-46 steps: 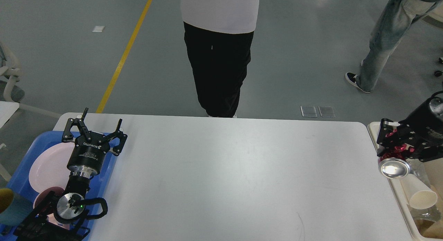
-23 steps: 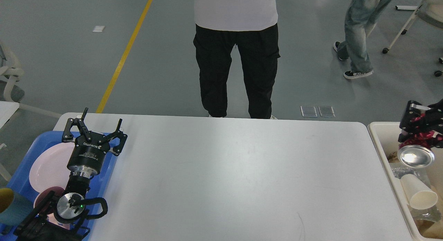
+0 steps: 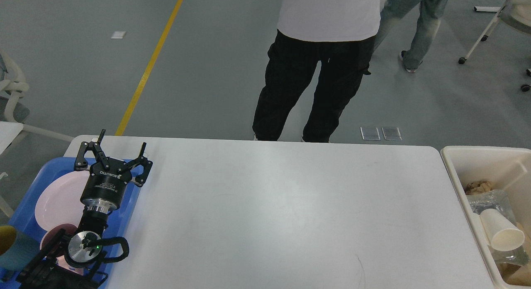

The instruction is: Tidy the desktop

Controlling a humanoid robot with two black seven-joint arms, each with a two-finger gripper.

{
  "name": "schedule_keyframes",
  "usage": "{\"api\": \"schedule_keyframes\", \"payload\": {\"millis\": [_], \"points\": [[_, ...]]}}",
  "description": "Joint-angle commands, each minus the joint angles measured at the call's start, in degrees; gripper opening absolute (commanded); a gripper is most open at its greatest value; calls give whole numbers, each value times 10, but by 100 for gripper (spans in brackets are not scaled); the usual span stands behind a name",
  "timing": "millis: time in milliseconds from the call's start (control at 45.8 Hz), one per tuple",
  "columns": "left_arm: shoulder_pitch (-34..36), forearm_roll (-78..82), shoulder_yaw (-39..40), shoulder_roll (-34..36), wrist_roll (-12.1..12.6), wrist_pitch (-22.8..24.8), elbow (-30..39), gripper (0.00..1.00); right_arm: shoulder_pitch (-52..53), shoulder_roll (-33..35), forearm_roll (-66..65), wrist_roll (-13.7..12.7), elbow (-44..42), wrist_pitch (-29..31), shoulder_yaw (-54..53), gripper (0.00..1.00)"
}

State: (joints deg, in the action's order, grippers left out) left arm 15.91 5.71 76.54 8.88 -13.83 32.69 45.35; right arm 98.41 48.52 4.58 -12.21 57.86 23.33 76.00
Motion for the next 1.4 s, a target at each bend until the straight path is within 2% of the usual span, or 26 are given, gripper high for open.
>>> {"api": "schedule_keyframes", "payload": {"millis": [0, 153, 415, 546, 721, 1071, 1093, 1115, 1202, 1224, 1377], "points": [[0, 0, 0, 0, -1, 0, 0, 96, -132, -2, 3, 0, -70, -68, -80, 0], [0, 0, -1, 0, -1, 0, 0, 96, -306, -37, 3, 0, -167, -145, -172, 0], [0, 0, -1, 0, -1, 0, 0, 96, -540, -172, 3, 0, -452, -156, -294, 0], [0, 0, -1, 0, -1, 0, 0, 96, -622, -238, 3, 1, -571, -159, -335, 0], [0, 0, -1, 0, -1, 0, 0, 96, -654, -271, 3, 0, -594, -213, -339, 0], [0, 0, -1, 0, -1, 0, 0, 96, -679, -295, 3, 1, -594, -227, -337, 1], [0, 0, -1, 0, -1, 0, 0, 96, -679, -295, 3, 0, -594, -228, -337, 10], [0, 0, -1, 0, -1, 0, 0, 96, -679, -295, 3, 1, -594, -229, -336, 23], [0, 0, -1, 0, -1, 0, 0, 96, -677, -290, 3, 1, -595, -242, -336, 94], [0, 0, -1, 0, -1, 0, 0, 96, -677, -290, 3, 1, -595, -248, -336, 100], [0, 0, -1, 0, -1, 0, 0, 96, -679, -292, 3, 2, -593, -255, -337, 100]]}}
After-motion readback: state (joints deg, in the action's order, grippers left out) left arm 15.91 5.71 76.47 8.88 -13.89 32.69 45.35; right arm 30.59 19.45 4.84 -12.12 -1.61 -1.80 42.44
